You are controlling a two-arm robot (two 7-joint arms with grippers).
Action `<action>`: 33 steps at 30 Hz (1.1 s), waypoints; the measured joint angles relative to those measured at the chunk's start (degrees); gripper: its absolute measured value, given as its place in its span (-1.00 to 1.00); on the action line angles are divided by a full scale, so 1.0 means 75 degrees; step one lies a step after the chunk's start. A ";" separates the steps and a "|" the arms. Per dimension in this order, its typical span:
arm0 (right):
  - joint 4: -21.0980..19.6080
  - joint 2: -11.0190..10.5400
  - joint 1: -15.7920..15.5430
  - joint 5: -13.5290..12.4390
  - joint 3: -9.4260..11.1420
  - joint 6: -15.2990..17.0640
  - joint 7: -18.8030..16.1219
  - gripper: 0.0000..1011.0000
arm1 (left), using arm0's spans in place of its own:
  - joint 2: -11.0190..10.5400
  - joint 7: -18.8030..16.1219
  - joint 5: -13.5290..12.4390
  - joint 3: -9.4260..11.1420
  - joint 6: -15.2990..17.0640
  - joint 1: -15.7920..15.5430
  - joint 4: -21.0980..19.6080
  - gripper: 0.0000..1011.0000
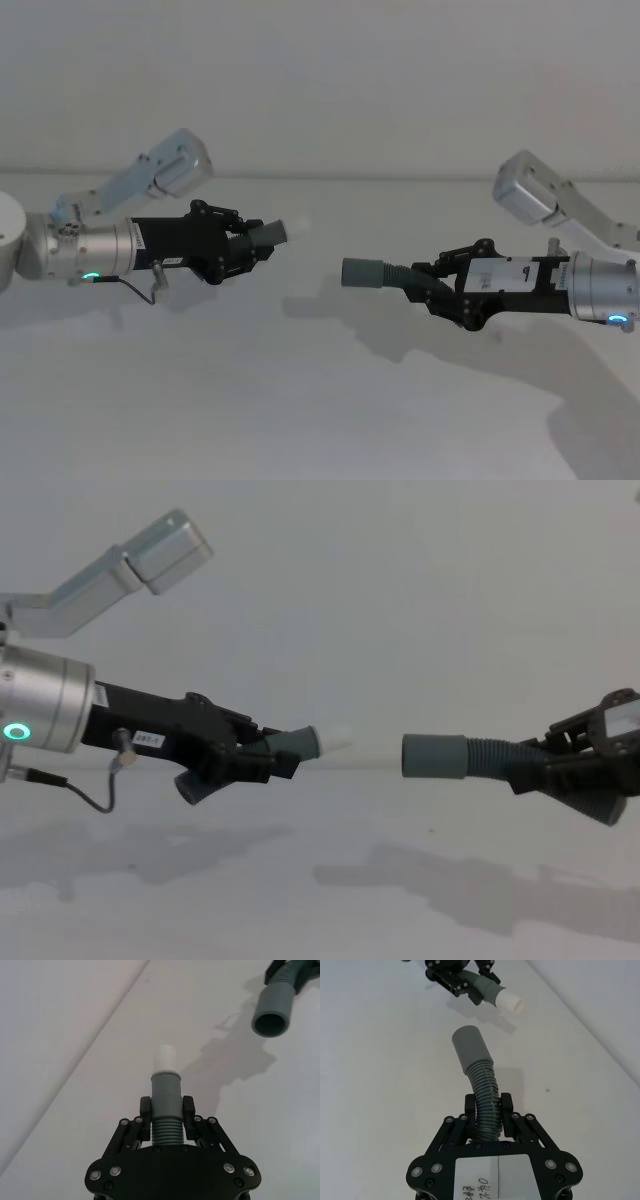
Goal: Use both hands to pick up one end of the pipe from the table, align the ends, and insert them.
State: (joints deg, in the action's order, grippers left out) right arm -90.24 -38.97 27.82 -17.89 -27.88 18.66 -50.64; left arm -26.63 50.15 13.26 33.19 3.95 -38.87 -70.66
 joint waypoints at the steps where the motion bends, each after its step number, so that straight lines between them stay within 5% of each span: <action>1: -0.0018 -0.0058 0.0005 -0.0020 -0.0014 -0.0027 -0.0071 -0.44 | -0.0028 0.0053 0.0012 0.0008 -0.0063 -0.0005 -0.0008 -0.29; 16: -0.0151 -0.0251 0.0074 -0.0130 -0.0106 -0.0103 -0.0253 -0.44 | -0.0528 0.1065 0.0157 0.0273 -0.0713 -0.0079 -0.0289 -0.29; 33: -0.0217 -0.0202 0.0125 -0.0189 -0.0232 0.0119 -0.0002 -0.44 | -0.0680 0.1396 0.0311 0.0413 -0.0925 -0.0112 -0.0423 -0.29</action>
State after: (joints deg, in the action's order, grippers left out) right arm -91.86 -40.49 28.76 -19.31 -29.62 19.55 -50.65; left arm -31.73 60.62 15.59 36.29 -2.99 -39.71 -73.84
